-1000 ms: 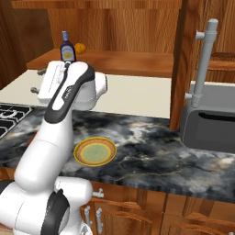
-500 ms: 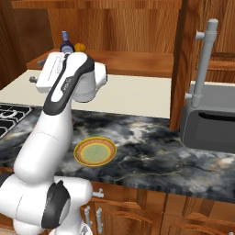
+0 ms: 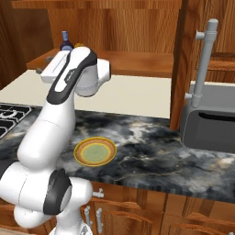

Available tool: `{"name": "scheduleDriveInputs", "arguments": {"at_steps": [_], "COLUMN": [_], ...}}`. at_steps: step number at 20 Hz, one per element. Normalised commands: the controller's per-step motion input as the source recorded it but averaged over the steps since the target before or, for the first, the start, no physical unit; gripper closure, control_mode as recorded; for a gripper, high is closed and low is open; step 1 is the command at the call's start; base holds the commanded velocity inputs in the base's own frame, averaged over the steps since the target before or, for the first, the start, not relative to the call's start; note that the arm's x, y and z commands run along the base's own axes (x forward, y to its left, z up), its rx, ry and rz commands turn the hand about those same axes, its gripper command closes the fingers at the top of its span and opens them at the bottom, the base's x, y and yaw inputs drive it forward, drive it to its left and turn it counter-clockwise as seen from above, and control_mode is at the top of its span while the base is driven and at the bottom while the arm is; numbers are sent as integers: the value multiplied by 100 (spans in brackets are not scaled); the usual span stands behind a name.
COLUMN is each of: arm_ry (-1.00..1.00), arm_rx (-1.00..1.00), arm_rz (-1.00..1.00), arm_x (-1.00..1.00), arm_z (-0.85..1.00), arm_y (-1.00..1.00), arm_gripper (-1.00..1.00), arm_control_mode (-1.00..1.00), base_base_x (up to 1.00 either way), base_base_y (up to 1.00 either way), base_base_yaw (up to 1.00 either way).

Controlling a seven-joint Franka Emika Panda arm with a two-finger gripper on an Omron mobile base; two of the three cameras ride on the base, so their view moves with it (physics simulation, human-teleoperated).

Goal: Pick the steak from the plate and place it on the cutting board. Then pick the condiment bottle from the cabinet and place it next to the cutting board.

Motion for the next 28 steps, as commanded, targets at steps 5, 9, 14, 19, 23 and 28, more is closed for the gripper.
{"name": "scheduleDriveInputs", "arguments": {"at_steps": [5, 9, 14, 19, 23, 28], "arm_ry": [6, 3, 1, 0, 2, 2], "arm_rx": [0, 0, 0, 0, 0, 0], "arm_rz": [-7, -6, -4, -4, -5, -4], "arm_x": [28, 17, 10, 15, 26, 36], "arm_z": [14, 22, 20, 8, 0, 0], "arm_y": [0, 0, 0, -3, -8, -6], "arm_gripper": [-100, -100, -100, -100, -100, -100], "arm_control_mode": [-100, -100, -100, -100, -100, -100], "base_base_x": [0, 0, 0, 0, 0, 0], "base_base_y": [0, 0, 0, 0, 0, 0], "base_base_yaw": [0, 0, 0, 0, 0, 0]}}
